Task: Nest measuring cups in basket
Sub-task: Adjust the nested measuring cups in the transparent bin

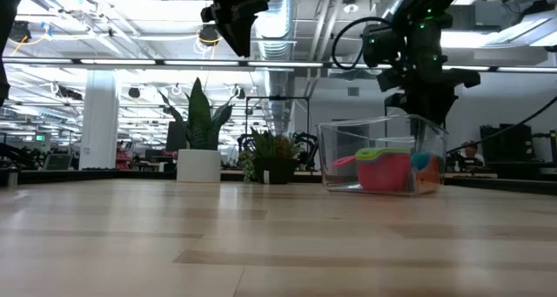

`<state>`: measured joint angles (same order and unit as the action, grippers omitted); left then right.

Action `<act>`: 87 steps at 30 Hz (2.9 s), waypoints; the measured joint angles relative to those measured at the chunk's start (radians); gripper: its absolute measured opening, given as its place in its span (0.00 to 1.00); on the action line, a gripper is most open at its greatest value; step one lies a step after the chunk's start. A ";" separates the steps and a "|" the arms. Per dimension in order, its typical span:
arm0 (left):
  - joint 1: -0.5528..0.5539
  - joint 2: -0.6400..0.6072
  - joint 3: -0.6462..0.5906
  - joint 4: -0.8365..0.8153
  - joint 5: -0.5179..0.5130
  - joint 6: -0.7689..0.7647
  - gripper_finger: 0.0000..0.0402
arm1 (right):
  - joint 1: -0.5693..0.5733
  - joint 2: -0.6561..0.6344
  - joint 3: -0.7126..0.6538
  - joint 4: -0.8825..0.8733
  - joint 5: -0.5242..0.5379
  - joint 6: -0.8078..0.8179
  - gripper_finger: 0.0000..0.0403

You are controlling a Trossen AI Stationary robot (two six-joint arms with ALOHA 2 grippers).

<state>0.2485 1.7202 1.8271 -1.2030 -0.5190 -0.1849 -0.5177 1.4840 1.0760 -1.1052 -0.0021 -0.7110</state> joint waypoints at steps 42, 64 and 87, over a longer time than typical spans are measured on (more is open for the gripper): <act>0.000 0.000 0.000 0.001 0.000 0.023 0.28 | 0.012 0.010 -0.092 0.088 0.054 -0.041 0.39; 0.000 0.000 0.000 0.001 0.000 0.013 0.28 | 0.012 0.010 -0.092 0.122 0.028 -0.040 0.31; 0.000 0.000 0.000 0.011 0.000 0.012 0.28 | 0.012 0.010 -0.072 0.072 0.040 0.033 0.02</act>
<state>0.2481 1.7201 1.8271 -1.1917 -0.5186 -0.1726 -0.5053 1.4940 1.0041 -1.0336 0.0376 -0.6785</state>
